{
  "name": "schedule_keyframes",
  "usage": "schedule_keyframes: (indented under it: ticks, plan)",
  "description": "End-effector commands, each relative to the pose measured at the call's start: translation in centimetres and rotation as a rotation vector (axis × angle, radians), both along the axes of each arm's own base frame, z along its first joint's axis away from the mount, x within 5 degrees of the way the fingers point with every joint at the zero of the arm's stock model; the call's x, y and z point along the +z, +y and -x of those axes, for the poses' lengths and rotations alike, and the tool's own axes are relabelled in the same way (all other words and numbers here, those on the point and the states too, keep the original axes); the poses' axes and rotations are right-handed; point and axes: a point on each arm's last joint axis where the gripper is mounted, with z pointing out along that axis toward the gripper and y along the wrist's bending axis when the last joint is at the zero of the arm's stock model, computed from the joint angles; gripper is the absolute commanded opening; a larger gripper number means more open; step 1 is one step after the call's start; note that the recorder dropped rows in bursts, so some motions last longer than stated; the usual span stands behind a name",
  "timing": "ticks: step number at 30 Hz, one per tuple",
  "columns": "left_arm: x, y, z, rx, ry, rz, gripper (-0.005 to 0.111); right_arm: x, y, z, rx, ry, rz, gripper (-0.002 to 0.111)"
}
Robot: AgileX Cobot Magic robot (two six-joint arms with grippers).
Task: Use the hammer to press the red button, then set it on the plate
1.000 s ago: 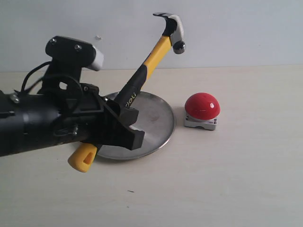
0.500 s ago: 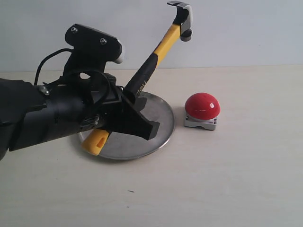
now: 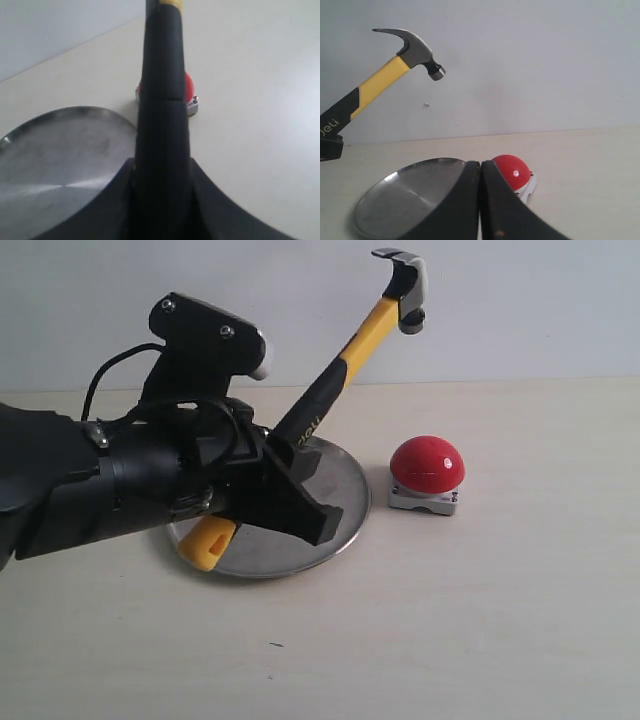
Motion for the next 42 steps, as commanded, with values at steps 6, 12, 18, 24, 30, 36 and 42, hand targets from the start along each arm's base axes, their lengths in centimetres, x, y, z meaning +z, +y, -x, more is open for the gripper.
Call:
schedule_keyframes:
  ticks: [6,12,18,24,30,36,42]
  plan:
    - [1.7,-1.0,0.4,-0.058,0.008,0.180,0.000,-0.1,0.0,0.0,0.001,-0.001,0.002,0.000]
    - [0.5,-1.4,-0.4,-0.037,0.015,0.175,0.000,-0.1,0.0,0.0,0.001,-0.001,0.002,0.000]
    - [1.0,-1.3,-1.1,0.010,-0.070,0.223,0.000,-0.1,0.0,0.0,0.001,-0.001,0.002,0.000]
    - [0.3,-1.5,-1.2,0.028,-0.097,0.157,0.000,-0.1,0.0,0.0,0.001,-0.001,0.002,0.000]
    - [-0.6,-1.8,-1.3,0.119,-0.144,0.117,0.000,-0.1,0.0,0.0,0.001,-0.001,0.002,0.000]
    - [0.0,-2.0,-0.9,0.174,-0.233,0.132,0.000,-0.1,0.0,0.0,0.001,-0.001,0.002,0.000]
    - [-1.2,-3.0,1.0,0.100,-0.186,0.110,0.000,-0.1,0.0,0.0,0.002,0.000,0.000,0.000]
